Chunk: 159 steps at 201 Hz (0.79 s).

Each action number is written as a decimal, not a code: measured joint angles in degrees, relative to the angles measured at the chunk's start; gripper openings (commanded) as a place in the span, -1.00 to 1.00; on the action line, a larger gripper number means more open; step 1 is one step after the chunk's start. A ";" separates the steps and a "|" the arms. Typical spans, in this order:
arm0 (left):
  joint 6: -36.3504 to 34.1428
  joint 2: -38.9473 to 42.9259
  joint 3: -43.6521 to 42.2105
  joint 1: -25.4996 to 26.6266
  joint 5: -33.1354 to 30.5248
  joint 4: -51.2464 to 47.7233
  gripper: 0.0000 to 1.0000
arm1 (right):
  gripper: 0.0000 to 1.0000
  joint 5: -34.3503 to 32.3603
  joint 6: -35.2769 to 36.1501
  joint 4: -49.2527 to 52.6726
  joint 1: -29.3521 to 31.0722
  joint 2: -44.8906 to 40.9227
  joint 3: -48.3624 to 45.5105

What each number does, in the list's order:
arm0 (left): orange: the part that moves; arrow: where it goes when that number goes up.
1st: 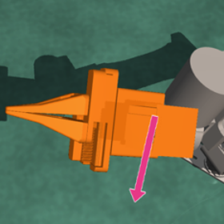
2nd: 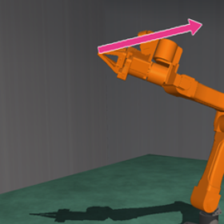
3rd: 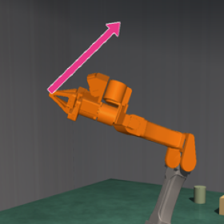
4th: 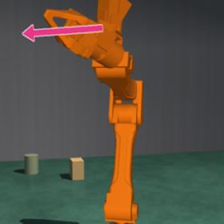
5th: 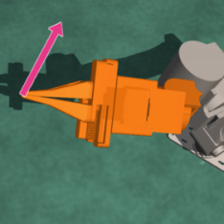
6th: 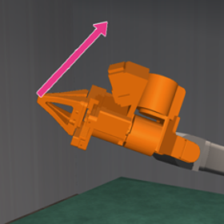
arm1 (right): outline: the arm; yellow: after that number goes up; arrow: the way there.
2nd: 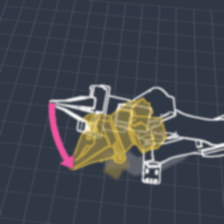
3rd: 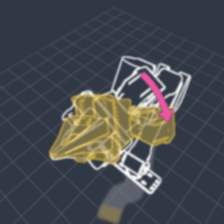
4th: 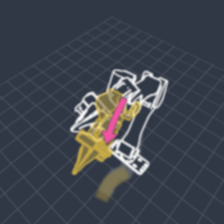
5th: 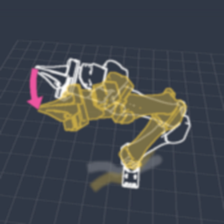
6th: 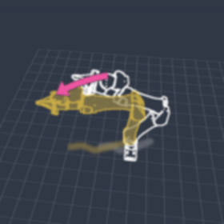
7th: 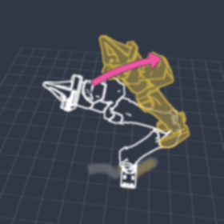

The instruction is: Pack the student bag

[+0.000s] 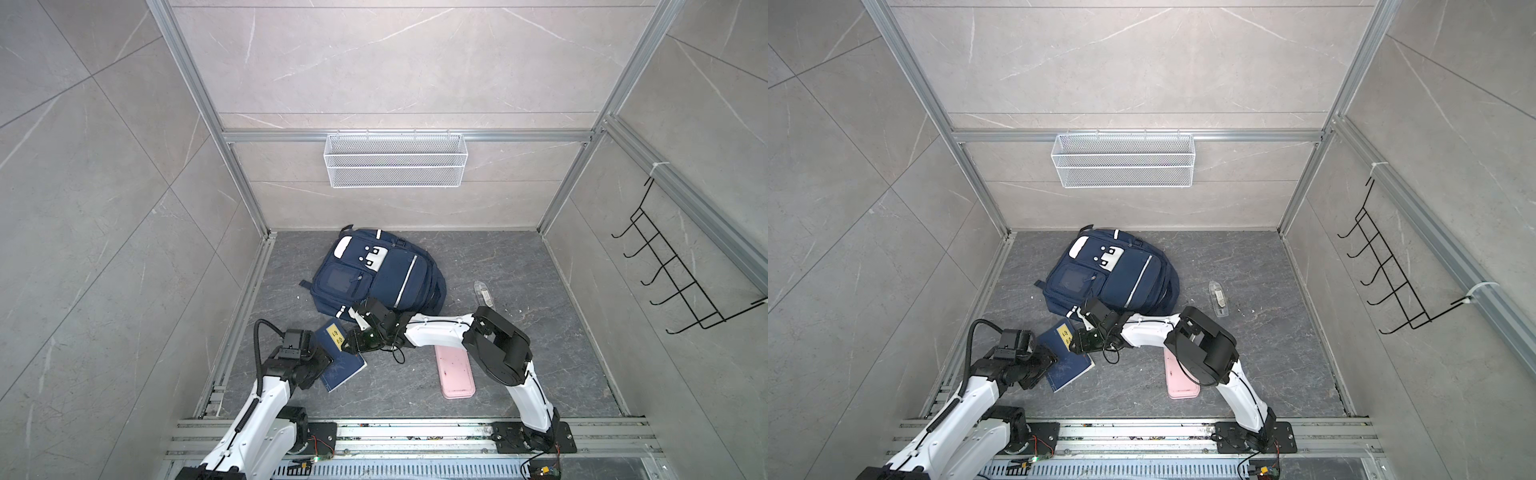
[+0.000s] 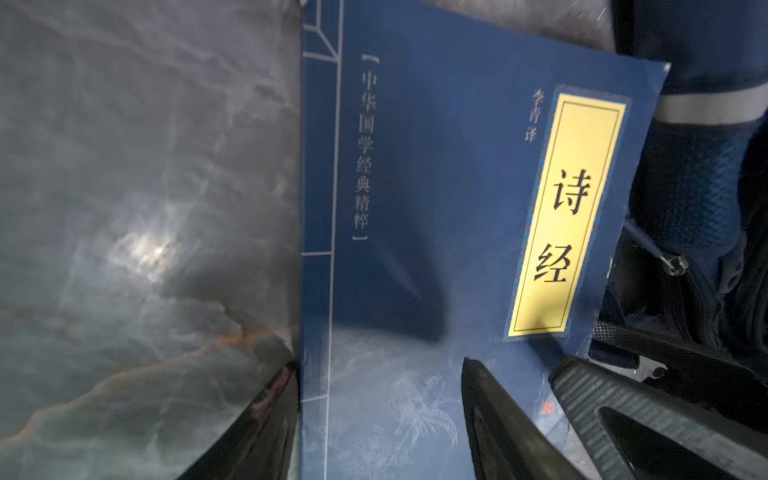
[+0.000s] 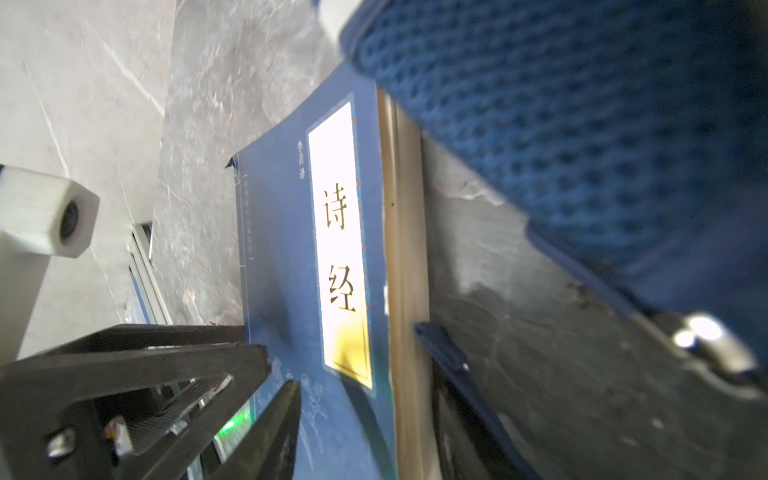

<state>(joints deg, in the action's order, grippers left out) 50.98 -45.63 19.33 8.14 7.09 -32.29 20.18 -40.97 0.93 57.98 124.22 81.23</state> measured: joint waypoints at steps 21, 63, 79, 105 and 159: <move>1.46 1.70 -0.52 1.18 -0.09 -1.25 0.28 | -0.09 -0.48 0.87 -0.26 0.44 -1.09 -1.79; 3.48 3.23 -1.22 4.09 -1.84 -2.14 0.27 | -0.16 -3.48 1.57 -0.31 2.97 -4.96 -7.21; 4.37 3.41 -1.25 6.29 -2.80 -2.27 0.27 | -0.16 -4.83 1.53 -0.31 4.15 -7.06 -10.05; 6.21 3.58 -1.25 12.48 -4.94 -2.43 0.27 | -0.15 -6.36 1.01 -0.72 5.70 -11.26 -15.78; 7.98 -4.81 1.53 23.52 -6.60 1.20 0.31 | -0.08 -8.44 -2.58 -2.84 7.37 -20.35 -27.76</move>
<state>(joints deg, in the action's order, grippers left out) 58.96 -50.43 20.86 31.66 0.49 -31.09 11.75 -43.55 -1.91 65.34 103.88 53.47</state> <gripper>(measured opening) 0.648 0.445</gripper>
